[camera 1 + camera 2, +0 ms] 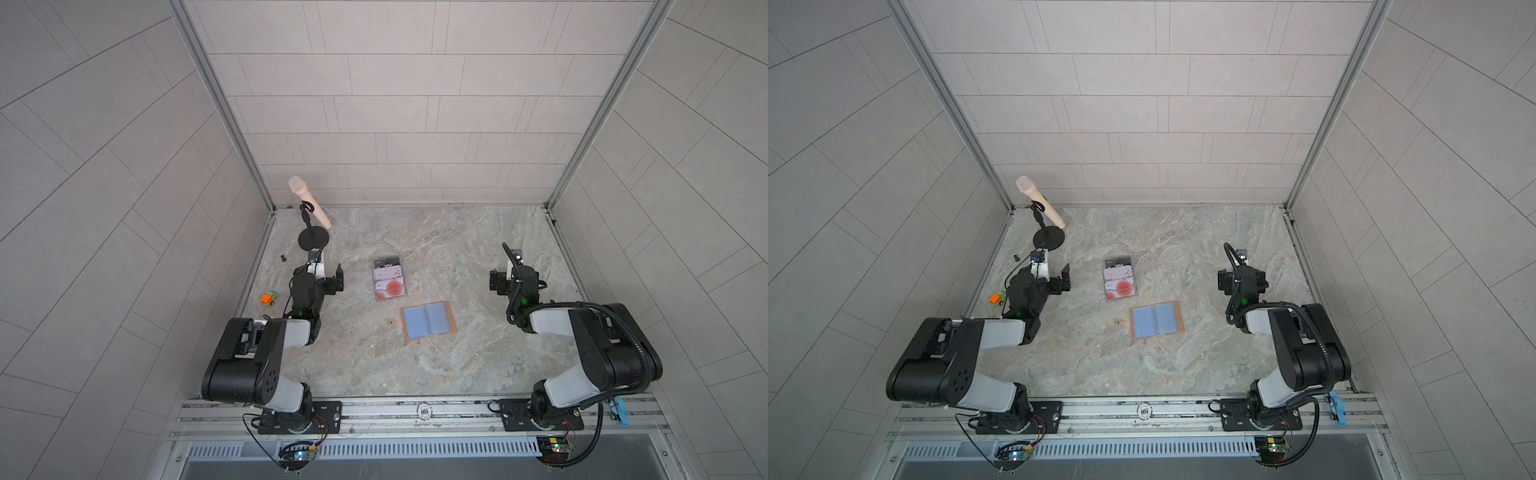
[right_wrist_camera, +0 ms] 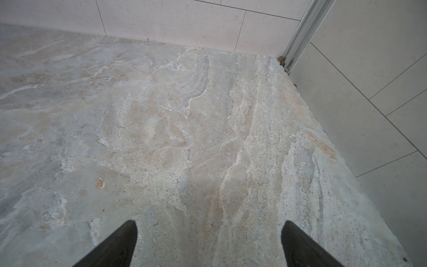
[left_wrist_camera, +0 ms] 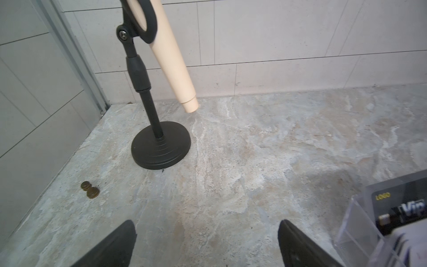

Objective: Take the credit cards out of the card holder
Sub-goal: Reset both arms

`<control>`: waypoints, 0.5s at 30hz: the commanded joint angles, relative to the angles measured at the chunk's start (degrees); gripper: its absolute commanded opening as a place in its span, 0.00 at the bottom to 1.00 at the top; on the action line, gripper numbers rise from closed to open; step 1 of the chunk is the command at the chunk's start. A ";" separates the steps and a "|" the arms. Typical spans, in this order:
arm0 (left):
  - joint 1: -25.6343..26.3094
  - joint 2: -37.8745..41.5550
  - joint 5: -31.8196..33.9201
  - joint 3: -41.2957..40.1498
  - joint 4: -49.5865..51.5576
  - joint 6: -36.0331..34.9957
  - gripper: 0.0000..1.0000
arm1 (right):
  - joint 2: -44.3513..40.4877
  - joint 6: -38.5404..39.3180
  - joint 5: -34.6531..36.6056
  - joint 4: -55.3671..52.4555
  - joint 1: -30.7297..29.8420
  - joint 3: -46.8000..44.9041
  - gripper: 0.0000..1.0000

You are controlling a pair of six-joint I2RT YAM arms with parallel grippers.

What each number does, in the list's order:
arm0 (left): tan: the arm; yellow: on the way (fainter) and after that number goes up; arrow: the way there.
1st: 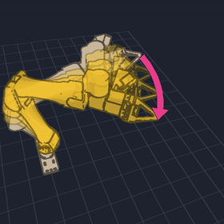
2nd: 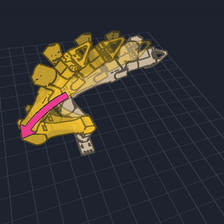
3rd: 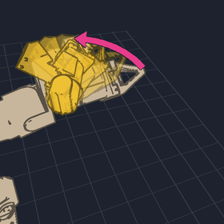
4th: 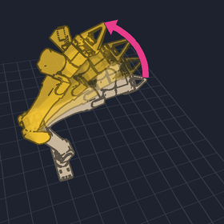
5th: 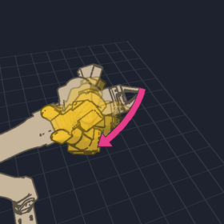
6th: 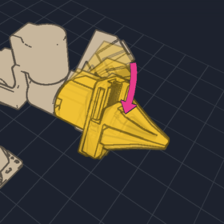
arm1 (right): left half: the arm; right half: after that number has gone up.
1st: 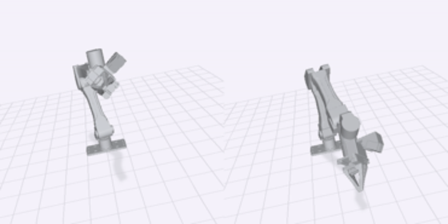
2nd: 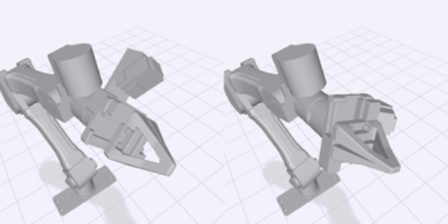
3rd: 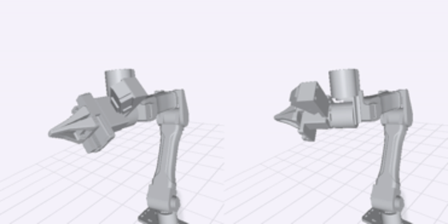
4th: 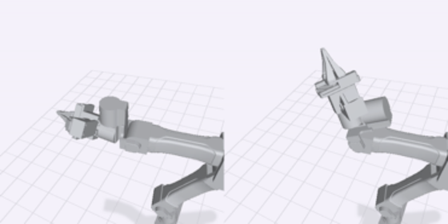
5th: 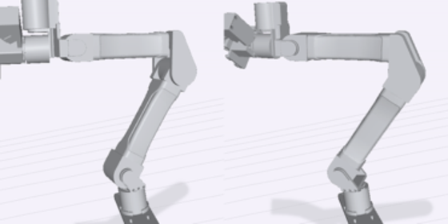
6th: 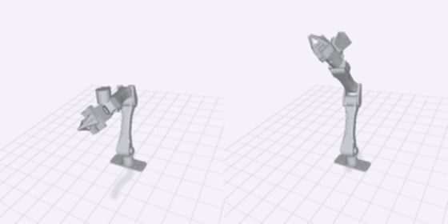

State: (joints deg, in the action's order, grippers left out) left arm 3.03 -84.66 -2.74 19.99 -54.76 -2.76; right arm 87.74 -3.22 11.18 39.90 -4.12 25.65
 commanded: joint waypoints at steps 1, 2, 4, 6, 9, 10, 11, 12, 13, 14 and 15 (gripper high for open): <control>-0.42 0.23 7.27 0.67 0.21 2.71 1.00 | -0.56 0.68 -0.08 0.00 -0.24 0.36 0.99; -0.39 0.32 7.79 0.33 -0.19 2.73 1.00 | -0.54 0.69 -0.09 -0.02 -0.27 0.37 0.99; 0.05 0.40 8.77 0.36 -0.07 2.54 1.00 | -0.56 0.68 -0.03 -0.06 -0.21 0.37 0.99; 0.17 0.51 8.90 0.42 0.10 2.55 1.00 | -0.47 0.70 -0.10 -0.03 -0.25 0.37 1.00; 0.12 0.47 8.91 0.40 0.09 2.43 1.00 | -0.49 0.75 -0.09 -0.07 -0.23 0.37 1.00; 0.28 0.61 8.91 0.34 0.09 2.47 1.00 | -0.50 0.70 -0.06 -0.08 -0.24 0.37 0.99; 0.24 0.55 8.90 0.32 -0.04 2.38 1.00 | -0.55 0.70 -0.09 0.00 -0.22 0.37 0.99; 0.33 0.73 8.92 0.23 -0.12 2.39 1.00 | -0.55 0.70 -0.05 -0.01 -0.19 0.32 0.99; 0.40 0.74 8.88 0.25 -0.17 2.31 1.00 | -0.51 0.74 -0.10 -0.08 -0.19 0.41 0.99; 0.40 0.60 8.54 0.35 -0.08 2.20 1.00 | -0.49 0.68 -0.10 -0.03 -0.19 0.37 1.00; 0.63 0.46 8.19 0.61 0.07 2.07 1.00 | -0.51 0.70 -0.11 -0.03 -0.19 0.37 0.99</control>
State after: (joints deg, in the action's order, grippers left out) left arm 3.18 -84.66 5.26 20.01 -54.52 -0.86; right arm 87.74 -3.22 10.92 39.79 -4.12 25.65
